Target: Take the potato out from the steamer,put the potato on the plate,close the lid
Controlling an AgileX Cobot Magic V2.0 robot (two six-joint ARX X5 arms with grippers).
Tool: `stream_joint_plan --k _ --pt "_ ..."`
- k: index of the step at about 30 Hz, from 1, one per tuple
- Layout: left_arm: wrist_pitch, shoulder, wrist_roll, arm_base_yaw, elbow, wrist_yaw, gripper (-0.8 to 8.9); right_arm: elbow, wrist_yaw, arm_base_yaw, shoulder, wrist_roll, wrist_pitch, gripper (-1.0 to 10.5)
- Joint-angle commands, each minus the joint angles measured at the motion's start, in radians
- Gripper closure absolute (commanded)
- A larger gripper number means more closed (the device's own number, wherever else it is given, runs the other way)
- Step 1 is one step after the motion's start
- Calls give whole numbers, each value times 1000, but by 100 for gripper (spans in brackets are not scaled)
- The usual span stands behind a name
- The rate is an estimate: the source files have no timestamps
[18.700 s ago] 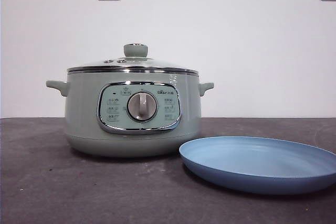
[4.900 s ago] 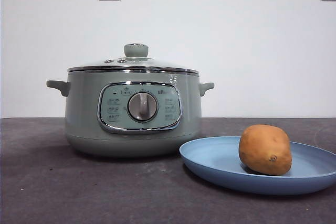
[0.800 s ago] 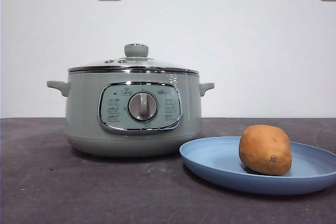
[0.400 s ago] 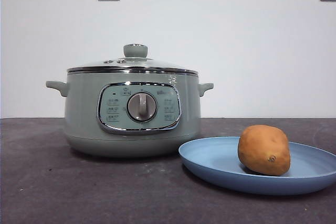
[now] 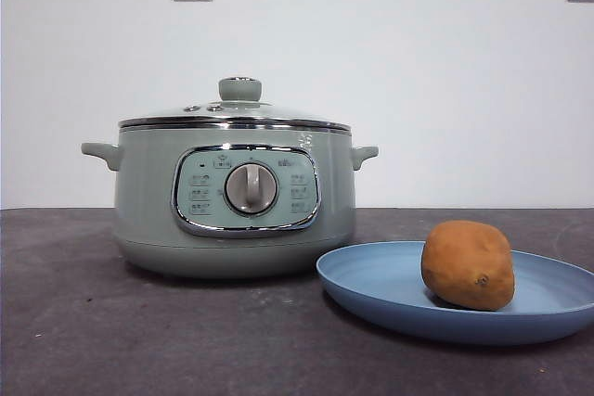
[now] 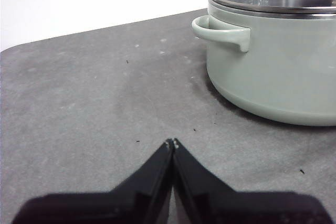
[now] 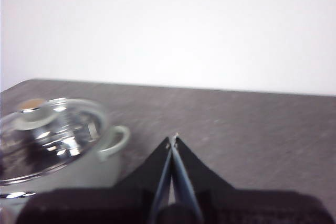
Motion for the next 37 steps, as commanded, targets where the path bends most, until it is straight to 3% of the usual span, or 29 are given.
stream_joint_plan --k 1,11,20,31,32,37 --pt "-1 -4 -6 3 -14 0 817 -108 6 -32 -63 -19 88 946" --pt "-1 -4 -6 3 -14 0 817 -418 155 -49 -281 -7 216 946" --pt "-1 -4 -6 3 -14 0 817 -541 156 -48 -365 54 196 946" --pt "-1 -4 -6 3 -14 0 817 -563 155 -47 -396 105 48 946" --pt "-1 -4 -6 3 -14 0 817 -563 155 -47 -396 133 54 946" --pt "-1 -4 -6 3 -14 0 817 -563 155 -47 -396 137 54 946"
